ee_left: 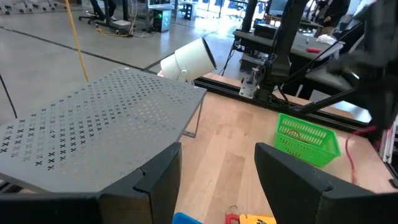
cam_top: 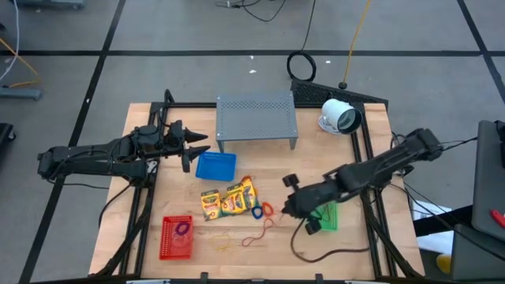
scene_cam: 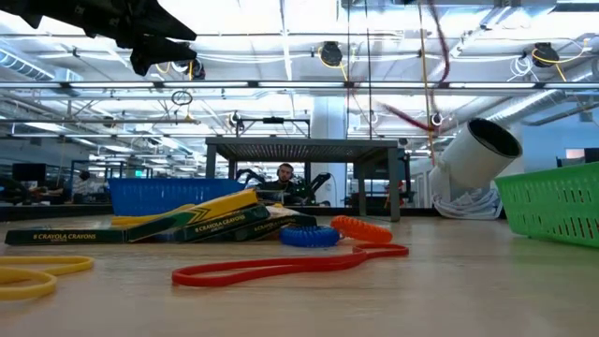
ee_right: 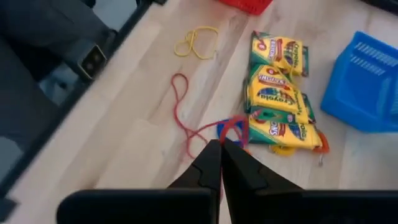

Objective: Pick & Place Office Desk Supplies
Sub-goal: Put the red rubber band into the green bin

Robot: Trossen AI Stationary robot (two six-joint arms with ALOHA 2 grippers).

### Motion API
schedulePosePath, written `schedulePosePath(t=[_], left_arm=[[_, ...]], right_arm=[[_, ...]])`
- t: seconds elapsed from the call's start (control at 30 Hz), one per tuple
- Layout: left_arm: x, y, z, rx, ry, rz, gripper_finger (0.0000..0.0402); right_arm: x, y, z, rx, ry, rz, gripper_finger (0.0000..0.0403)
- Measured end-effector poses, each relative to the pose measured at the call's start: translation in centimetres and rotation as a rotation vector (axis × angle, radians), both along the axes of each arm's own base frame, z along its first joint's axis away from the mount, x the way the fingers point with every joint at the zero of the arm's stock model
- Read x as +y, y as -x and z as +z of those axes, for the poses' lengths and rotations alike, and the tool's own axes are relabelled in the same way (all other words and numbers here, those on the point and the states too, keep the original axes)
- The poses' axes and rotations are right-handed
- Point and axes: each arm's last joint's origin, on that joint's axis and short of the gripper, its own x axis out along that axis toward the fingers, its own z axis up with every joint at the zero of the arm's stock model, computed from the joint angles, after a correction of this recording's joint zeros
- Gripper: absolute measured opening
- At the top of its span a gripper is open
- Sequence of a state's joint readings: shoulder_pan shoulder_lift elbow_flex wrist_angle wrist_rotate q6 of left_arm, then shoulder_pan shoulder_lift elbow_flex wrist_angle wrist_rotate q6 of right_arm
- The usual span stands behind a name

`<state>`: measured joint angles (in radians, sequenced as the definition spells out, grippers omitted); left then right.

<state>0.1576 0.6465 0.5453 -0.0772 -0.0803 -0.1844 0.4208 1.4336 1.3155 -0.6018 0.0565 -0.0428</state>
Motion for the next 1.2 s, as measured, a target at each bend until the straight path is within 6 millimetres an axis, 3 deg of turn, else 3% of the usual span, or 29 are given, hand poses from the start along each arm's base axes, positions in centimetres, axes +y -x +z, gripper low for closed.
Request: schedulePosePath(t=[0.47, 0.7, 0.8, 1.07, 1.2], left_arm=[[0.0, 0.0, 0.0, 0.000, 0.002, -0.001, 0.0214], [0.0, 0.0, 0.0, 0.000, 0.003, -0.003, 0.0214], [0.0, 0.0, 0.0, 0.000, 0.003, -0.006, 0.0214], [-0.1, 0.0, 0.0, -0.001, 0.008, -0.029, 0.0214], [-0.1, 0.0, 0.0, -0.001, 0.008, -0.029, 0.0214]], right_arm=[[-3.1, 6.5, 2.2, 0.222, -0.028, -0.274, 0.0000], [-3.7, 7.8, 2.3, 0.287, -0.044, -0.345, 0.0000], [-3.8, 8.1, 0.5, 0.354, -0.015, -0.365, 0.0000], [-4.3, 9.8, -6.7, 0.634, -0.005, -0.443, 0.0000], [-4.3, 10.4, -9.1, 0.714, -0.052, -0.439, 0.0000]])
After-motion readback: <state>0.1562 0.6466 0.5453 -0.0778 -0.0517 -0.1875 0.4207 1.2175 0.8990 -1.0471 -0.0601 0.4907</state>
